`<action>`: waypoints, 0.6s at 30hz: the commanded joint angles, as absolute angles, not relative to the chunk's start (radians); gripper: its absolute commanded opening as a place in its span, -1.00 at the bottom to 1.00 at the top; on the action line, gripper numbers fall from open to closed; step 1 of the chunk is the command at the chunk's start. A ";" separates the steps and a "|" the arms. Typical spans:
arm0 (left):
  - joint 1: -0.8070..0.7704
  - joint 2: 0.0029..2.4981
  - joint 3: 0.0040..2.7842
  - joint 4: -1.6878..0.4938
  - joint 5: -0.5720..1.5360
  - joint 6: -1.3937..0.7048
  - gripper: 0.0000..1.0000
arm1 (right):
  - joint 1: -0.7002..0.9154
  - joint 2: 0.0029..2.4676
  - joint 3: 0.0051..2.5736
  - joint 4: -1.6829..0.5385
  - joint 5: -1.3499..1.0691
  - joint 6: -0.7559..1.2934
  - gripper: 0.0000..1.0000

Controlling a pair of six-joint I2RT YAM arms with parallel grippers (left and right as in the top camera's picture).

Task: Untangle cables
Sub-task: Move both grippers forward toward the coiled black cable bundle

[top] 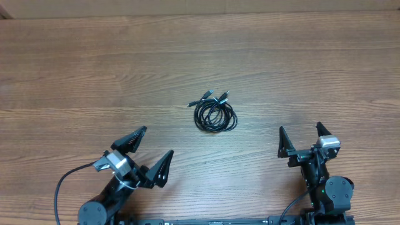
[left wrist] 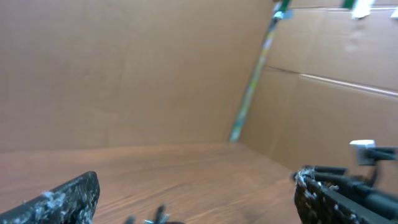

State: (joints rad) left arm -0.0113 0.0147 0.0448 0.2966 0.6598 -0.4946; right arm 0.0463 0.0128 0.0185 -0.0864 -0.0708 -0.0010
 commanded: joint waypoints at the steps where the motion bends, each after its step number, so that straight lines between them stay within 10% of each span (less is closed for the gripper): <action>1: -0.001 0.015 0.176 0.233 0.699 -0.504 0.99 | 0.051 0.003 0.008 -0.081 -0.062 -0.008 1.00; 8: 0.008 0.220 0.597 -0.256 0.686 -0.184 1.00 | 0.052 0.003 0.008 -0.073 -0.143 0.057 1.00; 18: 0.006 0.767 1.122 -0.847 0.689 -0.189 0.99 | 0.052 0.003 0.008 -0.019 -0.588 0.820 1.00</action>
